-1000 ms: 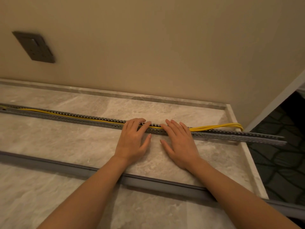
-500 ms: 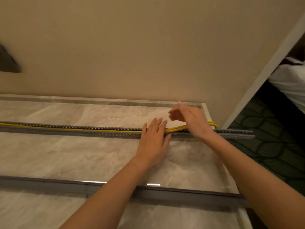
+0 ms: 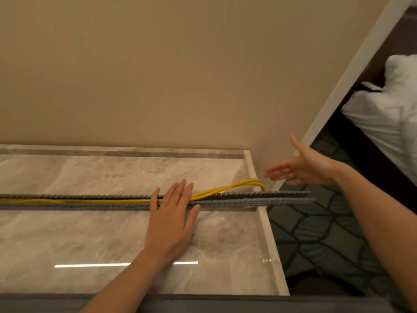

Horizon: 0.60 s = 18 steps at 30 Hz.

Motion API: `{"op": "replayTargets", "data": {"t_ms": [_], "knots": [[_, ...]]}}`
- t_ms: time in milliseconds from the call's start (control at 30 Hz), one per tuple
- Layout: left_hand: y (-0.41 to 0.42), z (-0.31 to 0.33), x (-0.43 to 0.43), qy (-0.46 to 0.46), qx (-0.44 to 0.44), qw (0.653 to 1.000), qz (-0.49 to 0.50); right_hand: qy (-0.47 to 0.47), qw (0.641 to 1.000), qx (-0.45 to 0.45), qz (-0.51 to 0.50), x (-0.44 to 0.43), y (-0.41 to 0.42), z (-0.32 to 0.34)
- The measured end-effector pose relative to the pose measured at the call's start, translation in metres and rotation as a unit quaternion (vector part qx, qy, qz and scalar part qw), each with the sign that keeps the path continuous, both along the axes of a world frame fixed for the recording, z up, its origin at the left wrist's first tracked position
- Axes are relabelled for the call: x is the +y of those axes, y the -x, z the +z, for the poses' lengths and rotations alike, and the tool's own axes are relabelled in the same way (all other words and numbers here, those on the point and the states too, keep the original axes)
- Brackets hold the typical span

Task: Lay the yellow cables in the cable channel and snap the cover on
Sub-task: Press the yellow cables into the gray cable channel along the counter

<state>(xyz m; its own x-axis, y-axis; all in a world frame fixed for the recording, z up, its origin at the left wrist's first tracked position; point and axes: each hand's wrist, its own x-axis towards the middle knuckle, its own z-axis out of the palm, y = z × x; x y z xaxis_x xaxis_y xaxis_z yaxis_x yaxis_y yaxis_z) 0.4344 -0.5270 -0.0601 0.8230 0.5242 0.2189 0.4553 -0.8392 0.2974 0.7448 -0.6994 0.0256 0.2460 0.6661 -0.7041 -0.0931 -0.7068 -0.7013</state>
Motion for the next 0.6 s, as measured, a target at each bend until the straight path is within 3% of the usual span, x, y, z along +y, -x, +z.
{"op": "replayTargets", "data": {"t_ms": [167, 300, 533, 600], "knots": [[-0.001, 0.003, -0.001, 0.009, 0.009, 1.0, 0.005, -0.02, 0.99, 0.139, 0.006, -0.008, -0.024, -0.051], [-0.003, 0.005, -0.002, 0.013, 0.007, 1.0, 0.006, -0.019, 0.964, 0.256, -0.061, -0.004, -0.023, -0.086], [-0.003, 0.007, -0.003, 0.018, 0.001, 1.0, 0.01, 0.0, 0.942, 0.247, -0.226, -0.019, -0.004, -0.124], [-0.003, 0.007, -0.003, 0.02, 0.0, 1.0, 0.012, -0.048, 0.934, 0.18, -0.304, -0.028, -0.001, -0.136]]}}
